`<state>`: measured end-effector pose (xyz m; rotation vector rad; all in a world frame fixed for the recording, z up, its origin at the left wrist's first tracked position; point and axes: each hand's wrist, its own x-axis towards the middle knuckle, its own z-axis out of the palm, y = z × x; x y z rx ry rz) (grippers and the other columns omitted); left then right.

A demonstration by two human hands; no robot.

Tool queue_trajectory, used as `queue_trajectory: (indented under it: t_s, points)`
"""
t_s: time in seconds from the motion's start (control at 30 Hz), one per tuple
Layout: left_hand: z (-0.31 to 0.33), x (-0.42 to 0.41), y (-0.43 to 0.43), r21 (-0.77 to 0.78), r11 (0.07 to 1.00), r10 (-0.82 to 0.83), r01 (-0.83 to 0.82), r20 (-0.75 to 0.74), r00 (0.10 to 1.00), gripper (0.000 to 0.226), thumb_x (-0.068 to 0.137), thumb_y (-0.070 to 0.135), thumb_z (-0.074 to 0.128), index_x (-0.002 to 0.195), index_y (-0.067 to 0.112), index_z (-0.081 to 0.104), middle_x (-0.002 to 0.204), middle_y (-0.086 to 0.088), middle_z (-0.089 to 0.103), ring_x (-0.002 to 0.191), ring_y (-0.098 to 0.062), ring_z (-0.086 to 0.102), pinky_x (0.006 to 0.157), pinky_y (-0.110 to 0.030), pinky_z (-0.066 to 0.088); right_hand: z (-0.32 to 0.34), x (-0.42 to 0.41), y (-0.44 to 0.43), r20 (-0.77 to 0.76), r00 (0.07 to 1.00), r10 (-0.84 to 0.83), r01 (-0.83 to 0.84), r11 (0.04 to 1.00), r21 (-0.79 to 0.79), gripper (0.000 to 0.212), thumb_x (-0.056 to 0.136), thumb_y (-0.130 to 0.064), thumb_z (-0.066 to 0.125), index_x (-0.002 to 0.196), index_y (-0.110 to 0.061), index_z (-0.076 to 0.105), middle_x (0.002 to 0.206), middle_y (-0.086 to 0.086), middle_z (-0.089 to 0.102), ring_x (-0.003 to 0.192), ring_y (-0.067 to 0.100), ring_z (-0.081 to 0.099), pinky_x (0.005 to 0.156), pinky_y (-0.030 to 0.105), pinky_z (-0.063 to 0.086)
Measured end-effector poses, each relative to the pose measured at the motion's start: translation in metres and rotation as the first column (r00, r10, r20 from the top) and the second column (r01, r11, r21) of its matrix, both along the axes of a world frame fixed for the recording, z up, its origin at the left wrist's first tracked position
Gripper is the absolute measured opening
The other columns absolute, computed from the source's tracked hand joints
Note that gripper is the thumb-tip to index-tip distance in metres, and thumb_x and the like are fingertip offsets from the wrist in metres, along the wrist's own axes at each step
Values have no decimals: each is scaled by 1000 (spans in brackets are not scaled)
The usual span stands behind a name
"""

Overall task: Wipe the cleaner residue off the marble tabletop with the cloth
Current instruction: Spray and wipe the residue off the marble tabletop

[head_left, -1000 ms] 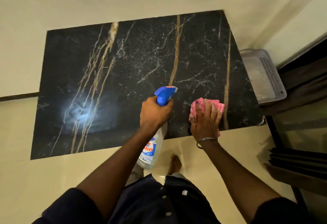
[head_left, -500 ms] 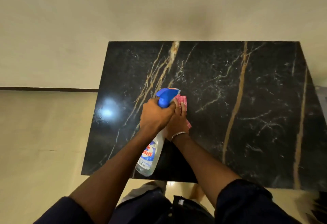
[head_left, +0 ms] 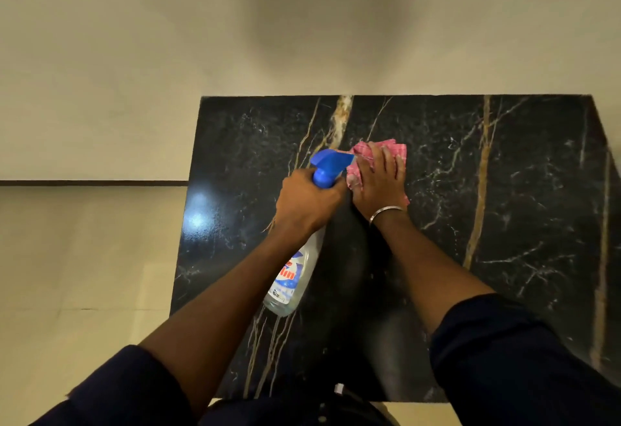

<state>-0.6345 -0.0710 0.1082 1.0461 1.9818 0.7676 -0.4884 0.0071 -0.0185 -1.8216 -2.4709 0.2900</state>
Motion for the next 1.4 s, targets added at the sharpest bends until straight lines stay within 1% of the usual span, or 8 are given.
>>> queue_trajectory:
  t_s: [0.2, 0.57, 0.93, 1.07, 1.17, 1.23, 1.33, 1.4]
  points:
    - [-1, 35, 9, 10, 997, -76, 76, 69, 995, 14, 84, 31, 69, 86, 20, 61, 70, 3, 62, 62, -8, 59, 58, -18, 45, 0, 131, -3, 102, 961, -256, 255, 967, 25, 61, 91, -47, 23, 146, -22, 33, 153, 15, 30, 141, 38, 23, 115, 56, 13]
    - [12, 157, -4, 38, 999, -31, 30, 24, 999, 18, 80, 35, 68, 73, 21, 60, 62, 3, 61, 55, -8, 57, 57, -25, 47, 4, 359, -66, 84, 857, -508, 508, 861, 21, 58, 96, -33, 49, 147, -13, 30, 154, 20, 24, 142, 42, 19, 114, 62, 15]
    - [20, 255, -39, 84, 994, 60, -70, 118, 991, 17, 85, 28, 67, 74, 16, 61, 63, -2, 60, 56, -11, 57, 57, -28, 50, 12, 389, -88, 94, 963, -253, 262, 961, -92, 62, 93, -27, 51, 150, -19, 28, 156, 13, 25, 146, 33, 16, 119, 54, 6]
    - [25, 263, -49, 99, 991, 73, -87, 133, 988, 17, 86, 28, 67, 75, 17, 60, 63, 0, 59, 55, -8, 55, 55, -22, 45, 26, 352, -116, -197, 967, -163, 124, 972, -198, 59, 95, -54, 22, 148, -30, 31, 156, 2, 29, 146, 22, 19, 119, 48, 14]
    - [27, 258, -53, 109, 988, 91, -106, 131, 987, 19, 86, 30, 68, 75, 17, 60, 64, -2, 61, 55, -9, 57, 55, -24, 48, 49, 316, -130, -619, 729, -291, 21, 914, -404, 51, 97, -55, 28, 138, -30, 46, 147, -6, 43, 138, 7, 34, 115, 24, 23]
    - [29, 252, -54, 118, 987, 96, -111, 121, 988, 19, 86, 30, 68, 76, 15, 61, 65, -4, 62, 57, -12, 58, 59, -30, 52, 77, 292, -132, -714, 476, -513, 35, 822, -568, 42, 103, -39, 34, 138, -21, 48, 142, -8, 48, 129, 6, 44, 109, 19, 34]
    - [34, 242, -55, 142, 983, 106, -120, 106, 989, 21, 86, 28, 68, 74, 13, 61, 61, -3, 59, 53, -11, 54, 55, -25, 47, 103, 275, -125, -470, -42, -882, 8, 470, -883, 44, 104, -31, 35, 139, -7, 45, 137, 7, 52, 124, 26, 50, 101, 38, 41]
    - [39, 236, -54, 163, 978, 117, -133, 102, 988, 21, 86, 28, 69, 74, 11, 62, 61, -3, 59, 52, -9, 52, 53, -21, 43, 111, 274, -118, -300, -262, -917, -194, 355, -915, 54, 101, -45, 36, 135, -6, 50, 136, 15, 55, 122, 37, 53, 95, 49, 45]
